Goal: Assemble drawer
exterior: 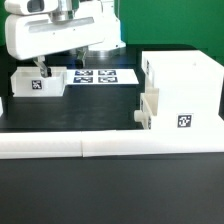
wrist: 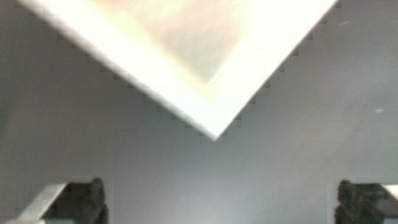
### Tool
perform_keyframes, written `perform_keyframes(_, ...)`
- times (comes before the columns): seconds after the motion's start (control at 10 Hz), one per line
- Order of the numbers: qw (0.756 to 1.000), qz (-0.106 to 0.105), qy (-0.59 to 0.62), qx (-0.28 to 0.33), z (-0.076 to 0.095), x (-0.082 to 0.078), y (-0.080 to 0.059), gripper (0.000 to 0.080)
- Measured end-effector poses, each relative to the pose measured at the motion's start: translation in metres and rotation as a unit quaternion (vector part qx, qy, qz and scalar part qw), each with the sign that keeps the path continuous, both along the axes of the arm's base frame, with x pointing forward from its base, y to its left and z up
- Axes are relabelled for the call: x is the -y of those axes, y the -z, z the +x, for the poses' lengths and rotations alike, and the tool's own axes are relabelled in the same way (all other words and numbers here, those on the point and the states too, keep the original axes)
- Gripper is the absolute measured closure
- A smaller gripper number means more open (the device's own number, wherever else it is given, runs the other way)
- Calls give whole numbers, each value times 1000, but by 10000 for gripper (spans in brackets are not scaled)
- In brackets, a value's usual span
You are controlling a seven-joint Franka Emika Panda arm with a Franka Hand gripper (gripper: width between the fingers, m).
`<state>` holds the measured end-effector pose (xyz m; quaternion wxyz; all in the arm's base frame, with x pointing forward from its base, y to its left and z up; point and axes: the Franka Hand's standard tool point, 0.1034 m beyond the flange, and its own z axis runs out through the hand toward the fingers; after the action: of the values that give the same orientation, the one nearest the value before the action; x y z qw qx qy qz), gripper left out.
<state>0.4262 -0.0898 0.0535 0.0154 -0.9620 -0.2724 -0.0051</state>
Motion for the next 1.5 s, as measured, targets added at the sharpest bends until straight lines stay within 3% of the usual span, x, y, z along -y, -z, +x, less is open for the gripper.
perform_keyframes(0.3, 987, -2, 159, -1, -24, 11, -3, 151)
perform_keyframes(0.7, 974, 2, 228, -3, -22, 7, -2, 151)
perform_keyframes(1.0, 968, -5, 250, -4, -57, 2, 15, 151)
perform_keyframes(1.3, 970, -11, 243, 4, -73, -1, 37, 151)
perform_keyframes(1.5, 970, -13, 243, 3, -73, 0, 46, 151)
